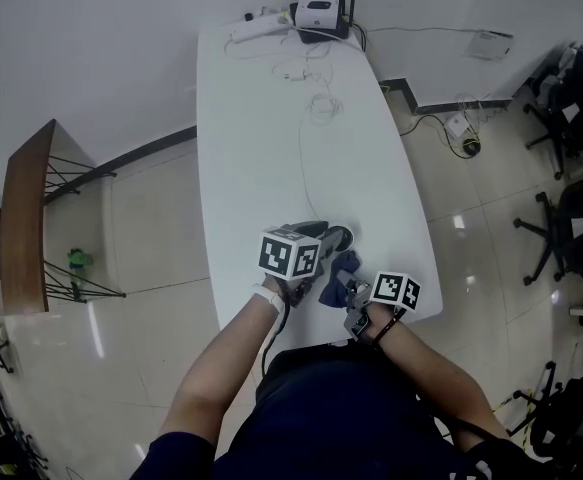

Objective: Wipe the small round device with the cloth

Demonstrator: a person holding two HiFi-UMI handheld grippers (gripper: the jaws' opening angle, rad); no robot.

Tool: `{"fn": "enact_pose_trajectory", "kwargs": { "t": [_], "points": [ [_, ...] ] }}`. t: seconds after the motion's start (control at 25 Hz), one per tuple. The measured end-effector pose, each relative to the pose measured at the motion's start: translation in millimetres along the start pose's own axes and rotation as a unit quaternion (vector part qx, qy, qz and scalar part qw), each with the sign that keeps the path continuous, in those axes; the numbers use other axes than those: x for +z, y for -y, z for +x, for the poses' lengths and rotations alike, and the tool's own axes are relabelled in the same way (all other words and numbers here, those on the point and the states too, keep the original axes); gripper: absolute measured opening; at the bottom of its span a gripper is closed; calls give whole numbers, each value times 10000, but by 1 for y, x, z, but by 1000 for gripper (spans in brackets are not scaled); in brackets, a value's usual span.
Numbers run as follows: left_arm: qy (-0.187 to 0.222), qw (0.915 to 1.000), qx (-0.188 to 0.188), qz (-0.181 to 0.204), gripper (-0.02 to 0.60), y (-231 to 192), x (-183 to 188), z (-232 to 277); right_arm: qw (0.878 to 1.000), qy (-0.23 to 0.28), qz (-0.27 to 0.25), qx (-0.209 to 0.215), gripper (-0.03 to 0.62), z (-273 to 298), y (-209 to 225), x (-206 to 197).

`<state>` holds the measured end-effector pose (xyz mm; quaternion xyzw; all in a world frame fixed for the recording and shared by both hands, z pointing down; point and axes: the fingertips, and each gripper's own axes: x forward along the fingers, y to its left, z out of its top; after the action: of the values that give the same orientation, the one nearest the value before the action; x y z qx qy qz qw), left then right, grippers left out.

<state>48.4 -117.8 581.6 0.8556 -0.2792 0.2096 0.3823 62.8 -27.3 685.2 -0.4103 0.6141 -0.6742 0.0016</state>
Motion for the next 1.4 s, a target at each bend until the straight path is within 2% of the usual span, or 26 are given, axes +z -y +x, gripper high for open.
{"fn": "enact_pose_trajectory", "kwargs": {
  "t": [0.16,0.32,0.56,0.64,0.72,0.84,1.0,1.12,1.2,1.28,1.4],
  "points": [
    [91,9999,-41,-14,146,3,-1,-2,9998,-125,36,157,77,-2,-11,-5],
    [610,9973,22,-397,146,-7,7,-26,9982,-281,54,532,77,-8,-44,-5],
    [1418,9831,500,-1042,126,-42,12,-79,9923,-338,82,1186,77,-35,-108,1],
    [1609,9775,606,-1221,120,-52,11,-93,9896,-294,-103,1407,77,-43,-135,10],
    [1736,9729,698,-1356,114,-61,8,-102,9871,-164,-526,1500,77,-47,-155,25],
    [1785,9696,706,-1516,110,-64,-1,-106,9866,-53,-965,1318,77,-39,-154,41],
    [1725,9709,605,-1545,109,-54,-9,-102,9888,19,-726,1305,77,-45,-153,44],
    [1673,9733,509,-1487,109,-50,-12,-102,9795,558,-1262,1465,77,-67,-166,72],
    [1664,9741,435,-1469,109,-49,-13,-102,9776,1006,-1491,1093,77,-80,-146,99],
    [1646,9753,444,-1402,109,-50,-10,-102,9809,1128,-1509,490,77,-82,-105,117],
    [1444,9815,239,-1231,109,-39,-6,-88,9876,441,-1509,-21,77,-61,-50,116]
  ]
}}
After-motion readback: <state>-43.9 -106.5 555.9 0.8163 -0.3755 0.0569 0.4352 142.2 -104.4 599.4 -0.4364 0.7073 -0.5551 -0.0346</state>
